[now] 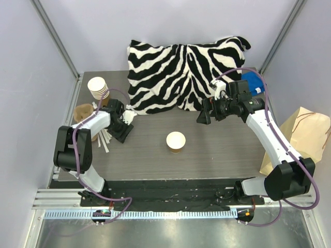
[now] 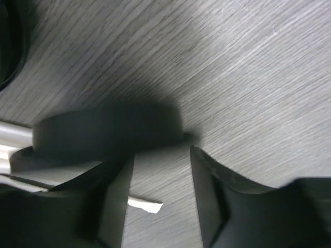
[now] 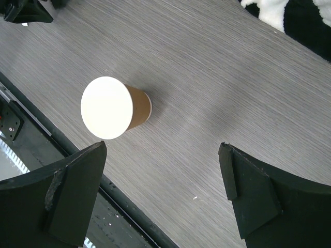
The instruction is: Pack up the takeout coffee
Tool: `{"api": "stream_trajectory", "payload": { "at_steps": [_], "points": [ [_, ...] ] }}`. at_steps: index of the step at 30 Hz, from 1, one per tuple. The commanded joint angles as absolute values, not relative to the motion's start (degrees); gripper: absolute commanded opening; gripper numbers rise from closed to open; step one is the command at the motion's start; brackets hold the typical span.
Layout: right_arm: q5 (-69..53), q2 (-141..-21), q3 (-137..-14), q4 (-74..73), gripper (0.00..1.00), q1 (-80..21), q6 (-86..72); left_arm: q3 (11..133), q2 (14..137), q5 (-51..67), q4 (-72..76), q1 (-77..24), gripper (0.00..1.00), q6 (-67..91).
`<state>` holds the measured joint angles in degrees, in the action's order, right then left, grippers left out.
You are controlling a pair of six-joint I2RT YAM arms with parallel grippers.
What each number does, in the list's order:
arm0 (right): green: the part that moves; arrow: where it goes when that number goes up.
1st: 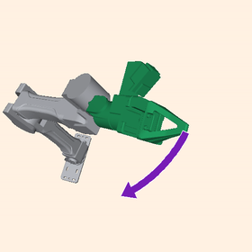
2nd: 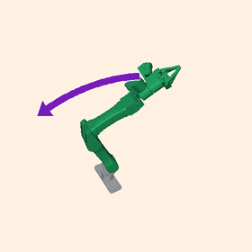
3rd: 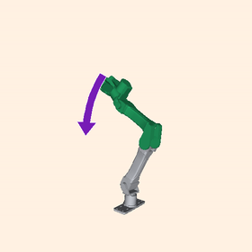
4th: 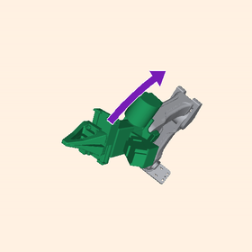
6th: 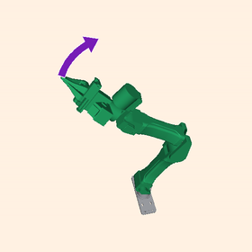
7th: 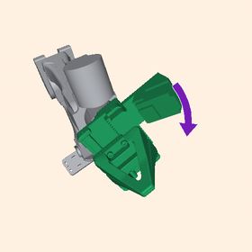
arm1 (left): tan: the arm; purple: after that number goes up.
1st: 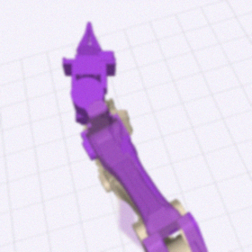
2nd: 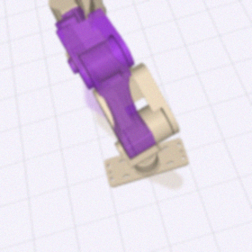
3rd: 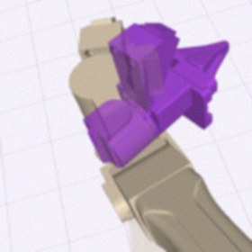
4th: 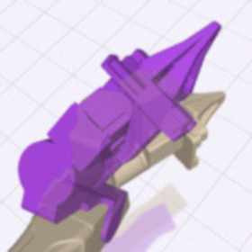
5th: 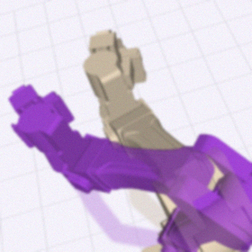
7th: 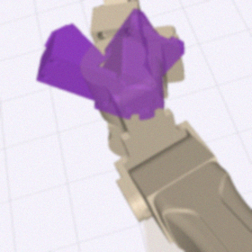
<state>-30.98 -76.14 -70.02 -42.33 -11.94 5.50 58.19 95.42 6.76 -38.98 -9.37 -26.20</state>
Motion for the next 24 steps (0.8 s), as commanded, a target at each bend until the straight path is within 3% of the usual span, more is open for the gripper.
{"api": "stream_trajectory", "payload": {
  "at_steps": [1, 5, 12, 24],
  "points": [
    [-30.8, -76.4, -72.4, -42.2, 1.0, -12.0, 6.0, 56.5, 95.2, 6.3, -35.4, -10.9, 0.46, -27.5],
    [-30.9, -77.3, -73.2, -42.4, 1.0, -12.0, 5.9, 55.4, 93.4, 6.0, -35.6, -12.1, 0.24, -27.0],
    [-31.2, -77.3, -73.3, -42.5, 1.0, -12.0, 5.9, 56.9, 88.9, 7.2, -41.8, -14.7, 0.0, -25.2],
    [-31.7, -77.8, -75.4, -42.7, 1.0, -11.9, 5.9, 65.6, 81.6, 13.0, -53.0, -16.7, 0.0, -22.5]
  ]
}}
